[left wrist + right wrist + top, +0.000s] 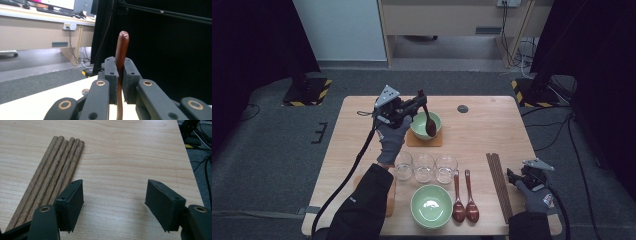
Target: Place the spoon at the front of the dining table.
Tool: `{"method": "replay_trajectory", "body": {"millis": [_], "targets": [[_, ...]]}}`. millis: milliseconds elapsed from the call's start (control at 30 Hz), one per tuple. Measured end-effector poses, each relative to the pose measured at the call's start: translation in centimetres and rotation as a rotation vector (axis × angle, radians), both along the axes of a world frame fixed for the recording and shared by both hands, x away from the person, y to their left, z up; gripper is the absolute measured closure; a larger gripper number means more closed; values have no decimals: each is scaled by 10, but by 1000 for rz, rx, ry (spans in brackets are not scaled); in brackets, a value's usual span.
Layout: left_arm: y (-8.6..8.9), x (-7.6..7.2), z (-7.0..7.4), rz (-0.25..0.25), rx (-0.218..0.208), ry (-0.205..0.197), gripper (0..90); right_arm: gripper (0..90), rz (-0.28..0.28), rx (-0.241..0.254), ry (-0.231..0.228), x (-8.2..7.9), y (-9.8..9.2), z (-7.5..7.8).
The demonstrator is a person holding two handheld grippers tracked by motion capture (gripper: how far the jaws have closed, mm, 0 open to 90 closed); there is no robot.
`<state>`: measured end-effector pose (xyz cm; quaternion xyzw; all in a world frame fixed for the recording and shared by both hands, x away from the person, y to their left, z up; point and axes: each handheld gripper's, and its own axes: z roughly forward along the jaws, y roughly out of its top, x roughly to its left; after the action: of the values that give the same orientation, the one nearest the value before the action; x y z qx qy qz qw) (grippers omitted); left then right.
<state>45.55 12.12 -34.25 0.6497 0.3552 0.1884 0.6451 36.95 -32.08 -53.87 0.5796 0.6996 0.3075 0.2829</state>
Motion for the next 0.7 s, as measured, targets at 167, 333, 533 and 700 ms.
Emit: {"method": "replay_trajectory", "body": {"millis": [167, 333, 533, 700], "targets": [[8, 8, 1, 25, 0, -3, 834, 301, -4, -7, 9, 0, -2, -3], [15, 19, -1, 54, 3, 5, 834, 292, -3, 9, -3, 0, -3, -5], [20, 32, -6, 78, 6, 25, 833, 284, -6, 8, -3, 0, -3, -5], [22, 40, -7, 97, 15, 27, 834, 277, -8, 22, 4, 0, -4, -5]]}}
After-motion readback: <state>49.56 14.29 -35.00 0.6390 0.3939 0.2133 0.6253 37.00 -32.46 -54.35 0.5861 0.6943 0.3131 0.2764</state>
